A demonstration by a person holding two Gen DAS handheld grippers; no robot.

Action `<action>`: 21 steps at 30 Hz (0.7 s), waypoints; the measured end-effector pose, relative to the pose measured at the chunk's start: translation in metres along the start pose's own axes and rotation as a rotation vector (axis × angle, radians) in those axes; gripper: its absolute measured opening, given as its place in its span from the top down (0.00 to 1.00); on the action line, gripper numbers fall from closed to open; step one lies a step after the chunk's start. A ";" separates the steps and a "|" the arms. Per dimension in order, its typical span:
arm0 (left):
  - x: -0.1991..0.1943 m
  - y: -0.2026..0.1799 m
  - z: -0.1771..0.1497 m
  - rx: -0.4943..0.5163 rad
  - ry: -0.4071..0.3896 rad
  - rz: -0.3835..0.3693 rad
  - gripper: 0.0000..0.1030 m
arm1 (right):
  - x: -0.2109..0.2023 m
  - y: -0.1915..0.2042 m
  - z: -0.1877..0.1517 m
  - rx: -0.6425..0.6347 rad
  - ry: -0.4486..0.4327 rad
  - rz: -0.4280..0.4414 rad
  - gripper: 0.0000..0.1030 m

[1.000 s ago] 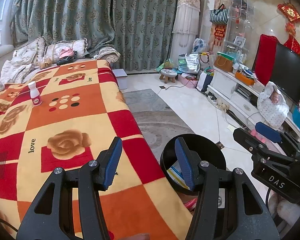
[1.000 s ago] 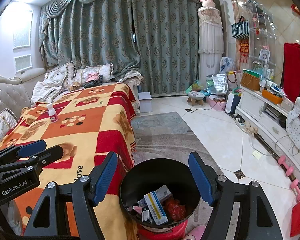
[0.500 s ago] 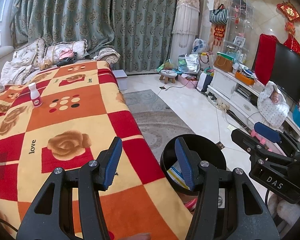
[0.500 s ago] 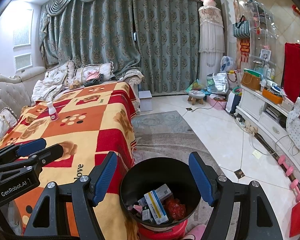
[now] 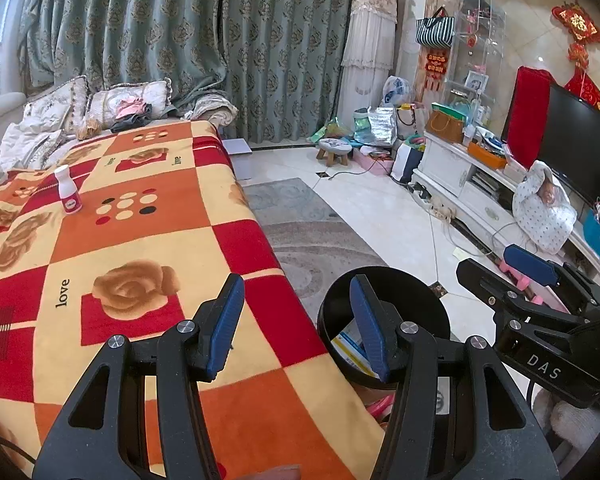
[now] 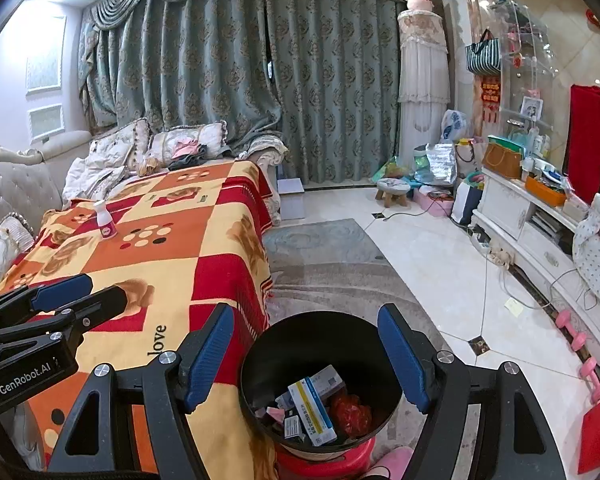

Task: Collect trash

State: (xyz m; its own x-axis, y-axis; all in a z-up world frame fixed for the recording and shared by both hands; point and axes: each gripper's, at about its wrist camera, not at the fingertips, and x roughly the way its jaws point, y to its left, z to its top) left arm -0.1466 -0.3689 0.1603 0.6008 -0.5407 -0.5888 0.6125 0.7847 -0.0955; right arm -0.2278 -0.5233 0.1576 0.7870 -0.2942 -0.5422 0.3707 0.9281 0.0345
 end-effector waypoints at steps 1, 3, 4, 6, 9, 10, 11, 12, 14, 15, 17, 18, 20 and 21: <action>0.000 0.000 0.000 0.000 -0.001 0.000 0.48 | 0.000 0.000 0.000 0.001 0.000 0.000 0.30; 0.000 0.000 0.000 -0.001 -0.001 0.000 0.48 | 0.000 -0.001 0.000 0.001 0.003 0.001 0.30; 0.000 0.000 0.000 -0.001 -0.001 0.000 0.48 | 0.000 -0.001 -0.001 0.001 0.003 0.000 0.30; 0.000 0.000 0.000 -0.002 -0.001 0.001 0.48 | 0.001 -0.001 -0.001 0.001 0.004 0.001 0.30; 0.000 0.000 0.000 -0.001 -0.001 0.001 0.48 | 0.000 -0.002 -0.002 0.001 0.006 0.001 0.30; 0.000 0.001 0.000 -0.001 -0.001 0.001 0.48 | 0.001 -0.001 -0.001 0.001 0.005 0.001 0.30; 0.000 0.001 0.000 -0.002 -0.001 0.000 0.48 | 0.001 -0.001 -0.001 0.000 0.005 0.001 0.30; 0.000 0.000 0.000 -0.002 0.000 -0.001 0.48 | 0.001 -0.001 -0.001 0.000 0.005 0.001 0.30; 0.000 0.000 0.000 0.000 -0.001 0.001 0.48 | 0.001 -0.001 -0.001 0.000 0.006 0.001 0.30; 0.000 0.001 0.000 0.000 0.000 0.000 0.48 | 0.001 -0.001 -0.001 -0.001 0.008 0.001 0.30; 0.000 0.001 0.000 0.000 -0.001 0.000 0.48 | 0.002 -0.002 -0.003 -0.001 0.012 0.001 0.30; 0.000 0.001 0.000 -0.001 -0.001 0.000 0.48 | 0.003 -0.002 -0.004 -0.001 0.013 0.001 0.30; 0.000 0.000 0.000 0.000 0.000 0.001 0.48 | 0.003 -0.002 -0.005 -0.001 0.014 0.001 0.30; 0.000 0.000 0.000 0.000 -0.001 0.001 0.48 | 0.003 -0.002 -0.005 -0.001 0.014 0.001 0.30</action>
State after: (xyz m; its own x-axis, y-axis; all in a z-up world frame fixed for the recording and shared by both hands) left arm -0.1464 -0.3684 0.1602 0.6016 -0.5401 -0.5885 0.6119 0.7852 -0.0952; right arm -0.2287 -0.5251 0.1519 0.7804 -0.2898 -0.5541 0.3693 0.9287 0.0344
